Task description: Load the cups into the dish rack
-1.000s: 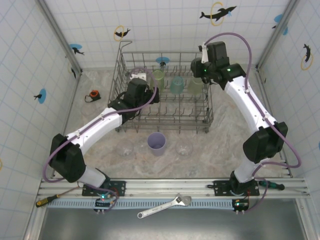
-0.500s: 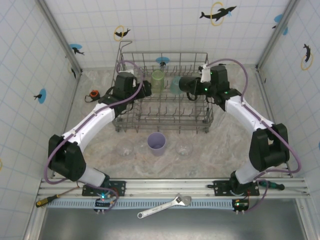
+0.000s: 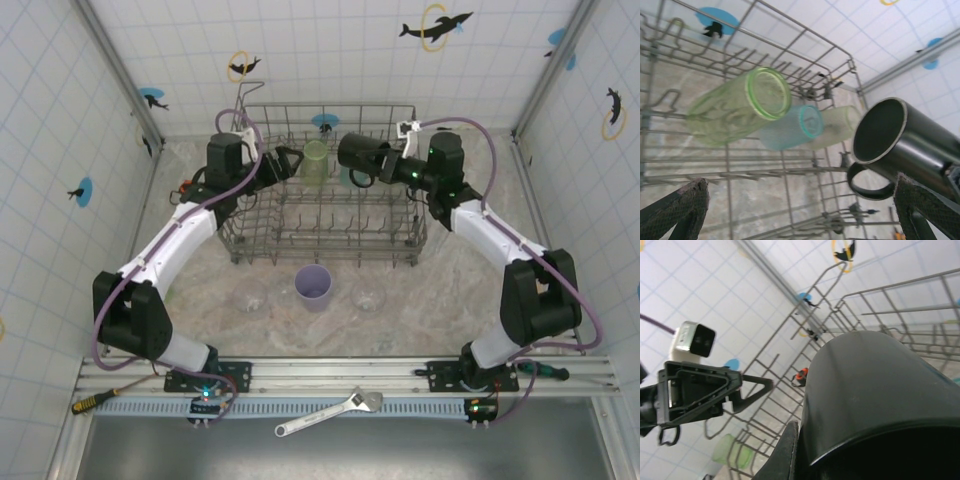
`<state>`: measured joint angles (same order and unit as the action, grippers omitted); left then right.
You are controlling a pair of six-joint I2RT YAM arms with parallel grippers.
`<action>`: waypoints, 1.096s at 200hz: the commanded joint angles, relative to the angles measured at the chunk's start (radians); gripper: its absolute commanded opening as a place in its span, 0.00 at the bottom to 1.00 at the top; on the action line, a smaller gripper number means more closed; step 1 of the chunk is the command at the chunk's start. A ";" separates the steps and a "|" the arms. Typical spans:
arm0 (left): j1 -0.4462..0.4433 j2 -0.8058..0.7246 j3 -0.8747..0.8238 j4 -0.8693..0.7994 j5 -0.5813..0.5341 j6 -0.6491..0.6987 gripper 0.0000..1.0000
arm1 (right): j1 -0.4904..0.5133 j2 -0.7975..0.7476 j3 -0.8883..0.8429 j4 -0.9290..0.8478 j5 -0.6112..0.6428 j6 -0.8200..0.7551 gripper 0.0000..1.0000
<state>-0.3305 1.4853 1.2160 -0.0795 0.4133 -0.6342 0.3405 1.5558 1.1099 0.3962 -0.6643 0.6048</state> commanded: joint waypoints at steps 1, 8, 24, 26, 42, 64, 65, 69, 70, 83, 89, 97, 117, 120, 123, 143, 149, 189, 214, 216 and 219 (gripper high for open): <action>0.036 0.021 0.013 0.087 0.174 -0.072 0.98 | 0.027 -0.032 0.015 0.190 -0.088 0.040 0.00; 0.044 0.024 0.005 0.115 0.203 -0.097 0.98 | 0.032 -0.026 0.014 0.199 -0.094 0.045 0.00; 0.057 0.026 -0.021 0.201 0.266 -0.149 0.98 | 0.039 -0.008 0.017 0.233 -0.116 0.066 0.00; 0.059 0.027 -0.024 0.210 0.273 -0.154 0.98 | 0.038 -0.006 0.018 0.238 -0.118 0.069 0.00; 0.062 0.029 -0.042 0.299 0.338 -0.202 0.98 | 0.042 0.015 0.024 0.283 -0.145 0.104 0.00; 0.065 0.052 -0.028 0.361 0.422 -0.217 0.98 | 0.048 0.039 0.022 0.367 -0.168 0.158 0.00; 0.066 0.052 -0.027 0.361 0.424 -0.215 0.98 | 0.048 0.040 0.022 0.371 -0.169 0.159 0.00; 0.065 0.053 -0.026 0.364 0.431 -0.211 0.98 | 0.048 0.044 0.022 0.383 -0.170 0.167 0.00; 0.066 0.053 -0.025 0.364 0.432 -0.210 0.98 | 0.049 0.045 0.024 0.386 -0.171 0.168 0.00; 0.067 0.063 -0.021 0.379 0.466 -0.197 0.98 | 0.051 0.058 0.028 0.416 -0.178 0.188 0.00; 0.068 0.067 -0.019 0.390 0.485 -0.197 0.98 | 0.053 0.065 0.030 0.433 -0.183 0.198 0.00; 0.069 0.076 -0.018 0.403 0.509 -0.197 0.98 | 0.054 0.075 0.032 0.456 -0.192 0.213 0.00; 0.074 0.093 -0.021 0.413 0.521 -0.183 0.98 | 0.058 0.092 0.036 0.510 -0.206 0.248 0.00; 0.076 0.096 -0.020 0.413 0.525 -0.179 0.98 | 0.059 0.095 0.036 0.518 -0.209 0.254 0.00; 0.077 0.099 -0.019 0.414 0.528 -0.176 0.98 | 0.061 0.097 0.037 0.526 -0.211 0.258 0.00; 0.085 0.120 -0.021 0.421 0.543 -0.170 0.98 | 0.060 0.110 0.039 0.575 -0.221 0.295 0.00; 0.087 0.126 -0.023 0.425 0.547 -0.169 0.98 | 0.061 0.113 0.039 0.586 -0.223 0.302 0.00; 0.087 0.141 -0.029 0.478 0.586 -0.184 0.98 | 0.064 0.138 0.061 0.632 -0.255 0.351 0.00; 0.087 0.138 -0.041 0.521 0.613 -0.206 0.98 | 0.070 0.156 0.077 0.654 -0.272 0.375 0.00; 0.087 0.138 -0.043 0.525 0.614 -0.207 0.98 | 0.071 0.158 0.078 0.656 -0.273 0.377 0.00; 0.087 0.137 -0.044 0.532 0.618 -0.210 0.98 | 0.073 0.159 0.080 0.658 -0.275 0.379 0.00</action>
<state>-0.2478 1.6222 1.1889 0.3618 0.9730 -0.8211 0.4007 1.7050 1.1217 0.9001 -0.9150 0.9539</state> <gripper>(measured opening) 0.976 0.104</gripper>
